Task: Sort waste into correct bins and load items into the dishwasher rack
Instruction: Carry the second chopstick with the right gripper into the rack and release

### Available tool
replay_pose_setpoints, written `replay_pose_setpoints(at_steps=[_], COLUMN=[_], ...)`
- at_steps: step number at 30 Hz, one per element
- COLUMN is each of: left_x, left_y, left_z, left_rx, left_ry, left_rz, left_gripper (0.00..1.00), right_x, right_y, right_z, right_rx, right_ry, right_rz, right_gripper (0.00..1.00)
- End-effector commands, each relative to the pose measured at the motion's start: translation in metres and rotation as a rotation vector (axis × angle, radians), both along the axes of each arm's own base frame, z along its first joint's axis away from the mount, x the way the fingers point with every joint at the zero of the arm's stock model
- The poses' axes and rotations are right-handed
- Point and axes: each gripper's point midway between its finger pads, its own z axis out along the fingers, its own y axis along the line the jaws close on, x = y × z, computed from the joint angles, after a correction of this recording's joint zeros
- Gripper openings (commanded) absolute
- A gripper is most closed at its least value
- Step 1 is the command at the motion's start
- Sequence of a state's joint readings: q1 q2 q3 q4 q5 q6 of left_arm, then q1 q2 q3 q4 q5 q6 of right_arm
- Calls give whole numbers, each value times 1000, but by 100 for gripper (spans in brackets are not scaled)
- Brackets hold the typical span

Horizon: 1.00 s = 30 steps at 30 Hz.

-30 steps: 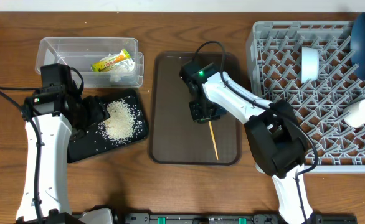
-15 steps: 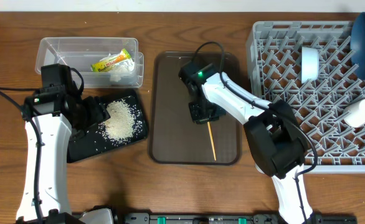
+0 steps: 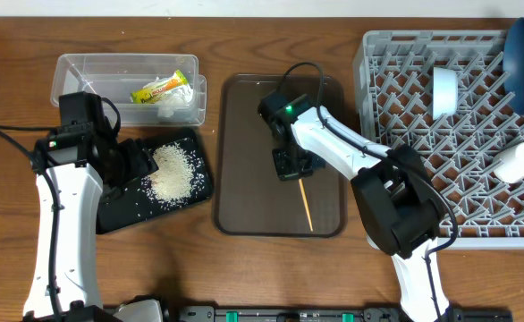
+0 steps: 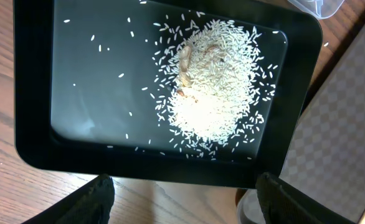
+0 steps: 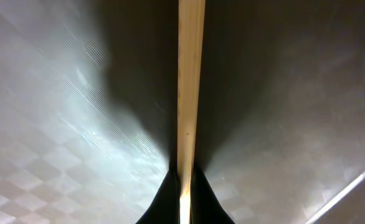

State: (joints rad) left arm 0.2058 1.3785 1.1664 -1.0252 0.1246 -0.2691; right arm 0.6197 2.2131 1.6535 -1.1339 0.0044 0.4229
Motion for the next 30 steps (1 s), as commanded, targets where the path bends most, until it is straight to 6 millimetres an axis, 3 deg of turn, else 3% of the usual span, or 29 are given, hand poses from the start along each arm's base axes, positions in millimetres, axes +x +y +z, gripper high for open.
replay_pose_setpoints(at_steps=[1,4,8,11,16,20,23,26,30], left_x=[0,0,0,0,0,0,0,0,0], left_y=[1,1,1,1,1,1,1,1,1], left_z=[4,4,4,4,4,4,4,4,4], left_rx=[2,2,2,2,2,3,3,3,3], left_ry=[-7,-7,-7,-7,-7,-8,-8,-8,-8], left_rz=[9,9,9,9,9,9,9,9,9], left_gripper=[76,76,76,76,76,76,76,76,76], right_x=[13,31,58,74,84,79,72,65,54], right_y=[-6,-7,-19,-42,-99,-145,-166,-180,-185], right_z=[11,42,97,140,178,180,173,162,141], right_rx=[-1,44,117,160,162,128,132,117,104], right_ry=[-23,-85,-211,-315,-388,-354,-296,-256,-201], right_rz=[-24,-7,-18,-39,-125,-199,-199,-203,-211], right_gripper=[1,1,1,1,1,1,1,1,1])
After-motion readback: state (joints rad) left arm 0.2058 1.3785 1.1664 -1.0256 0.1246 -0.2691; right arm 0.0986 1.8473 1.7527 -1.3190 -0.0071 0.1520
